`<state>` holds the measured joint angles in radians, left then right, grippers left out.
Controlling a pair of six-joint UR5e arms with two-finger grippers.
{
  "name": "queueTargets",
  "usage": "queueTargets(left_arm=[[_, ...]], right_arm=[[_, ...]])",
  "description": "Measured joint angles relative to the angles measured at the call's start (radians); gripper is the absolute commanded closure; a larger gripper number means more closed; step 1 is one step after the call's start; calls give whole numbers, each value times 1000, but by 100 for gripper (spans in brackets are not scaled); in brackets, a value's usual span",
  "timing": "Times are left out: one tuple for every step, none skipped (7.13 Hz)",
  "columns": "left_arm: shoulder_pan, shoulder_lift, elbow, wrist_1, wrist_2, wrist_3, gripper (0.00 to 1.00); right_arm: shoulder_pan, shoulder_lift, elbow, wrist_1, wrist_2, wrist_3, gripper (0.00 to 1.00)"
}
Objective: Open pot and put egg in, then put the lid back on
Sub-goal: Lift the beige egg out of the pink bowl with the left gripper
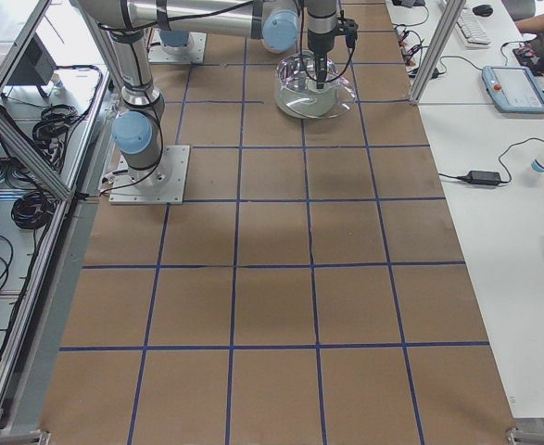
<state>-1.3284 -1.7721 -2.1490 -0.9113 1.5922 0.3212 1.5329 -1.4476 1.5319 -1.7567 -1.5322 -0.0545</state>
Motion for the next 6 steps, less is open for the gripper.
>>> queueTargets(left_arm=[[0,-1,0,-1,0,0,73],[0,-2,0,-1,0,1,83],[0,-2,0,-1,-1,2,84],[0,-2,2,-1,-1,3,84],[0,-2,7,-1,0,1,84],[-6,5,22,-14,0,-3,84]], right_arm=[[-5,-1,1,1,1,-7,74],[-7,-2,2,2,2,-10,74],[-7,-2,3,3,2,-11,74],[-7,-3,4,3,3,-11,74],[-6,-3,5,2,4,-11,74],[-3,-3,5,2,7,-11,74]])
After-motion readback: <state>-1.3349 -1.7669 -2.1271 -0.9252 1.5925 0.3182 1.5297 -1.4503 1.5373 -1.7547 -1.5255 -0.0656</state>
